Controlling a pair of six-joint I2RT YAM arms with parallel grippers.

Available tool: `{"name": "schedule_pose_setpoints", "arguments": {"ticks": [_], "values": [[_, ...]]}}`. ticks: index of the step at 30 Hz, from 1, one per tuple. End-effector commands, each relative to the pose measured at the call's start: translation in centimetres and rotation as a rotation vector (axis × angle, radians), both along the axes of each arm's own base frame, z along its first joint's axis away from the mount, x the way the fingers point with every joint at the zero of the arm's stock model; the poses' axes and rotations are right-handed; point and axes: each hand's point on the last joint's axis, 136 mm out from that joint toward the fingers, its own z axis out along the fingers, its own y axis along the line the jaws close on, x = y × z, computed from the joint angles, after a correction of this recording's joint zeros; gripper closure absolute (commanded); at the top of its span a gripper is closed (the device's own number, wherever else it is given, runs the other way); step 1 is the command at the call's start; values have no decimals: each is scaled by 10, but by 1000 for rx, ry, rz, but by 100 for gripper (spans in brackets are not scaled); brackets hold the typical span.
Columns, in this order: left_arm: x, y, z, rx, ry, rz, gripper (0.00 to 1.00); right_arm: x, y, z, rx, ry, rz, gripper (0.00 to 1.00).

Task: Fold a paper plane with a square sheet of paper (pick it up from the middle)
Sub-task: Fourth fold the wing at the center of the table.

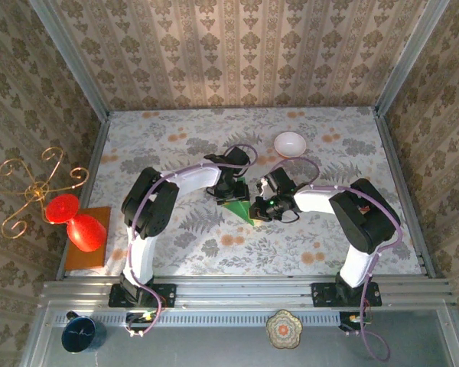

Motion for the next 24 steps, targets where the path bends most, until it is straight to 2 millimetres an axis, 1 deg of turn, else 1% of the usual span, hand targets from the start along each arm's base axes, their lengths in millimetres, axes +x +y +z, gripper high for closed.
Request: {"name": "schedule_pose_setpoints", "arguments": {"ticks": [1,4,6,8,9,11,14,18,22,24], "values": [[-13,38,-16,121,91,0,39,-20,-25,-30,-156,86,10,88],[6,24,20,25,12,-16,38,-22,-29,-34,-187,99,14,89],[18,19,45,-41,-50,-14,39,-21,-30,-35,-201,102,17,89],[27,16,66,-110,-100,-6,39,-20,-30,-35,-208,103,20,89],[29,15,74,-148,-121,-5,39,-20,-31,-36,-215,107,20,89],[30,11,84,-222,-154,-13,41,-20,-32,-37,-224,111,20,89],[25,-2,86,-333,-160,-51,47,-20,-34,-39,-238,125,18,89],[14,-17,74,-430,-114,-86,58,-22,-36,-42,-251,136,19,89],[10,-29,63,-501,-75,-97,68,-23,-36,-44,-255,143,19,90],[9,-33,55,-511,-52,-95,76,-23,-36,-45,-255,145,20,90]]}}
